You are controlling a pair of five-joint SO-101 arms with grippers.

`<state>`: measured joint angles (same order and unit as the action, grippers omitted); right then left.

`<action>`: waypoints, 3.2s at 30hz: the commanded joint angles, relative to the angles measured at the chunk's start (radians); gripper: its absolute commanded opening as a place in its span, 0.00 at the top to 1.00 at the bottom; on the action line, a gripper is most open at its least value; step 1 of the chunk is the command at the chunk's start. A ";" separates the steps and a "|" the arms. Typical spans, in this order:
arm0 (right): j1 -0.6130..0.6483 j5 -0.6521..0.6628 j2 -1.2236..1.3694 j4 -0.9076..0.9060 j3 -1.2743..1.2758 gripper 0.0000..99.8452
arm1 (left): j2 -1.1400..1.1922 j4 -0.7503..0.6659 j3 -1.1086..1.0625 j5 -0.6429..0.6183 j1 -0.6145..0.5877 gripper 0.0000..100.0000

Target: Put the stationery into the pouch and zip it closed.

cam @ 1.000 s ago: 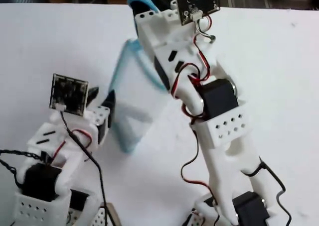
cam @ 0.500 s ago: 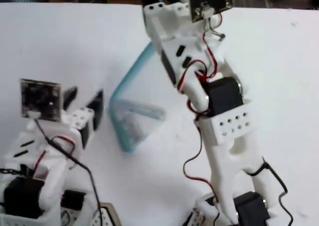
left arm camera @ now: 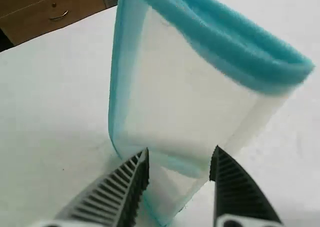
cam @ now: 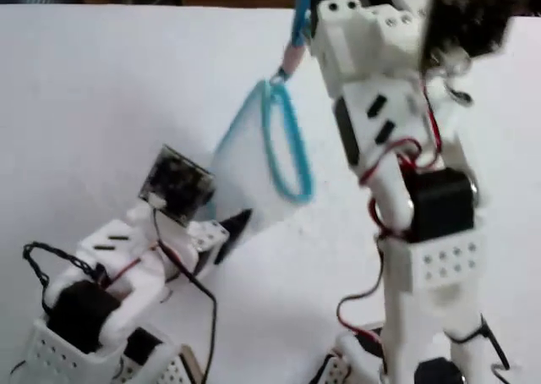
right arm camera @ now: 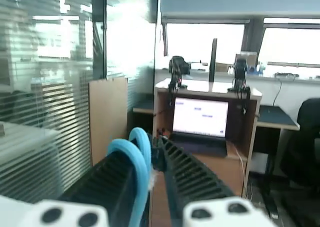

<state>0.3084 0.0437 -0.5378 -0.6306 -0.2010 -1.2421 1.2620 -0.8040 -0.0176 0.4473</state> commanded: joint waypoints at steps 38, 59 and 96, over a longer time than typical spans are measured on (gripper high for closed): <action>0.061 -0.009 0.185 0.021 -0.264 0.98 | -0.002 0.020 0.084 -0.051 0.332 0.82; 0.068 -0.009 0.194 0.021 -0.256 0.98 | 0.071 -0.075 0.044 -0.058 0.415 0.79; 0.213 0.031 0.176 -0.008 -0.361 0.98 | 0.145 -0.354 0.043 0.112 -0.277 0.97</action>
<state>0.4849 0.0453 -0.3429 -0.6276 -0.5048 -1.0994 0.9429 -0.7871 0.0944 0.1465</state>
